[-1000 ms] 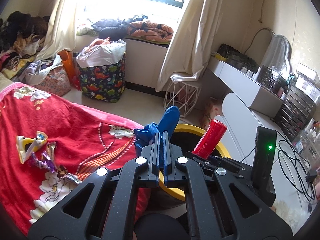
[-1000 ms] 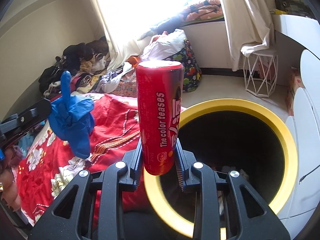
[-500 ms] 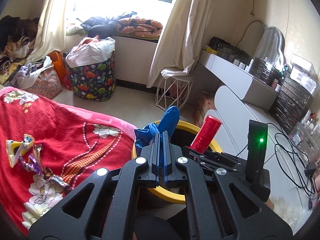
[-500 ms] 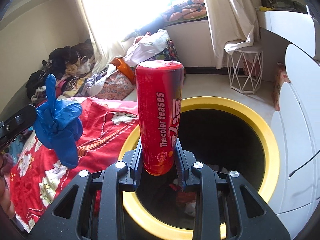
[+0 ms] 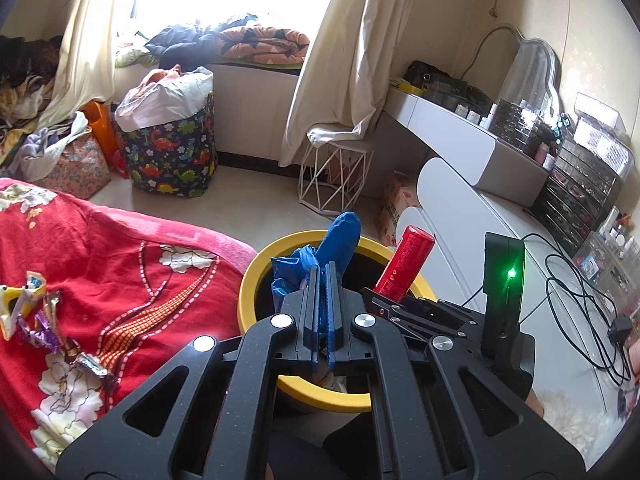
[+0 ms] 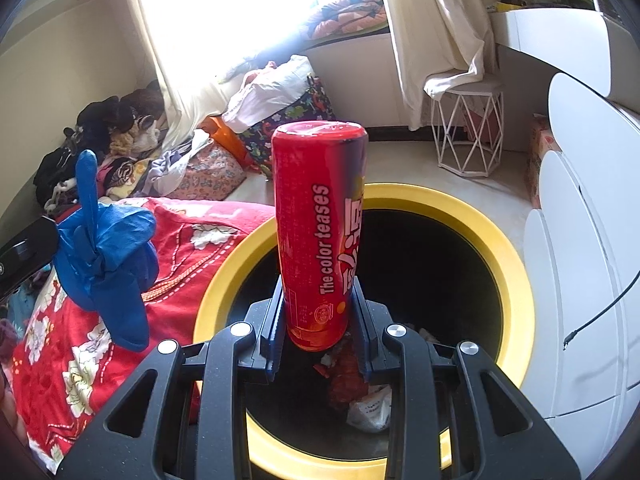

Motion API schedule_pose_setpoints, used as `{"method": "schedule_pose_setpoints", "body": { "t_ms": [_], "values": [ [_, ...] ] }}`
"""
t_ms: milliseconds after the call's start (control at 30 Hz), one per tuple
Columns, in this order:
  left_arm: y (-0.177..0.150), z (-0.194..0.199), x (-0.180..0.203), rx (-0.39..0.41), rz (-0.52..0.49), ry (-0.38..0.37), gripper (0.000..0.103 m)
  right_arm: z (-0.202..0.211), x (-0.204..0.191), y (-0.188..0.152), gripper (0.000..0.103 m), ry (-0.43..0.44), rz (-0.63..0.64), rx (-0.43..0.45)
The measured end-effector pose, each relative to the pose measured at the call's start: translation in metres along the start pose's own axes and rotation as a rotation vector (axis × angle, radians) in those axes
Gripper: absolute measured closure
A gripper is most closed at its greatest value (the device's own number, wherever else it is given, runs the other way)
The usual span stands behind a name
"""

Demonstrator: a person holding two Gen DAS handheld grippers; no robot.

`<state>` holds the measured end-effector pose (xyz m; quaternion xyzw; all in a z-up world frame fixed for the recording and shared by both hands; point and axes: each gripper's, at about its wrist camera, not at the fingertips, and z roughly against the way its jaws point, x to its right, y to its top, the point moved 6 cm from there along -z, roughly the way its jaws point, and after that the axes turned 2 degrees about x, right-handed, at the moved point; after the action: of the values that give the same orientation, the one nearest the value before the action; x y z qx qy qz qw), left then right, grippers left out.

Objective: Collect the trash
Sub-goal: 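Carry the blue glove and red tube over the yellow bin, then open both tools to drop the glove and tube into the bin, then move both tools back over the bed toward the remaining wrappers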

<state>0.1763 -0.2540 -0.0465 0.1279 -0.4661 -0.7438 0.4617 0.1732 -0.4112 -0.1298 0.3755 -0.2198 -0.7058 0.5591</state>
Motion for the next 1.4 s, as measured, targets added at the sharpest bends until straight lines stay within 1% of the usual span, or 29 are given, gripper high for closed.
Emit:
{"method": "schedule_pose_setpoints", "body": {
  "t_ms": [167,567,833,933,967,1000,1033,1067,1100,1167,1200,1233,1267,1333,1400],
  "values": [
    [-0.001,-0.009,0.003,-0.011,-0.005,-0.008,0.103,-0.001,0.006,-0.002,0.075,-0.017,-0.020,-0.005],
    [-0.010,-0.032,0.007,-0.069,-0.011,-0.023,0.103,-0.003,0.026,-0.006,0.075,-0.049,-0.060,-0.018],
    [-0.013,-0.042,0.011,-0.086,-0.016,-0.027,0.103,-0.005,0.032,-0.008,0.075,-0.060,-0.082,-0.029],
    [-0.011,-0.047,0.013,-0.089,-0.017,-0.020,0.103,-0.005,0.036,-0.007,0.074,-0.070,-0.097,-0.028],
    [-0.010,-0.048,0.012,-0.090,-0.012,-0.021,0.102,-0.005,0.038,-0.007,0.070,-0.076,-0.109,-0.026],
    [-0.009,-0.049,0.011,-0.088,-0.001,-0.017,0.096,-0.007,0.042,-0.006,0.065,-0.076,-0.115,-0.026],
    [-0.008,-0.049,0.009,-0.087,0.012,-0.019,0.088,-0.006,0.044,-0.006,0.062,-0.077,-0.121,-0.025],
    [-0.006,-0.049,0.007,-0.081,0.024,-0.020,0.066,-0.005,0.045,-0.005,0.059,-0.082,-0.129,-0.021],
    [-0.005,-0.048,0.006,-0.075,0.033,-0.021,0.046,-0.005,0.046,-0.005,0.057,-0.084,-0.133,-0.016],
    [-0.003,-0.047,0.003,-0.064,0.054,-0.024,0.041,-0.003,0.048,-0.003,0.052,-0.089,-0.139,-0.009],
    [-0.003,-0.046,0.001,-0.061,0.059,-0.016,0.032,-0.003,0.048,-0.003,0.051,-0.090,-0.142,-0.006],
    [-0.003,-0.045,-0.001,-0.059,0.065,-0.005,0.027,-0.002,0.048,-0.003,0.051,-0.090,-0.143,-0.003],
    [-0.003,-0.044,-0.003,-0.059,0.071,-0.005,0.024,-0.002,0.048,-0.003,0.049,-0.091,-0.144,-0.002],
    [-0.004,-0.040,-0.007,-0.056,0.083,0.002,0.022,-0.002,0.047,-0.002,0.046,-0.094,-0.143,0.000],
    [-0.004,-0.037,-0.011,-0.052,0.083,0.019,0.015,-0.001,0.047,-0.002,0.044,-0.095,-0.141,0.004]
  ]
}}
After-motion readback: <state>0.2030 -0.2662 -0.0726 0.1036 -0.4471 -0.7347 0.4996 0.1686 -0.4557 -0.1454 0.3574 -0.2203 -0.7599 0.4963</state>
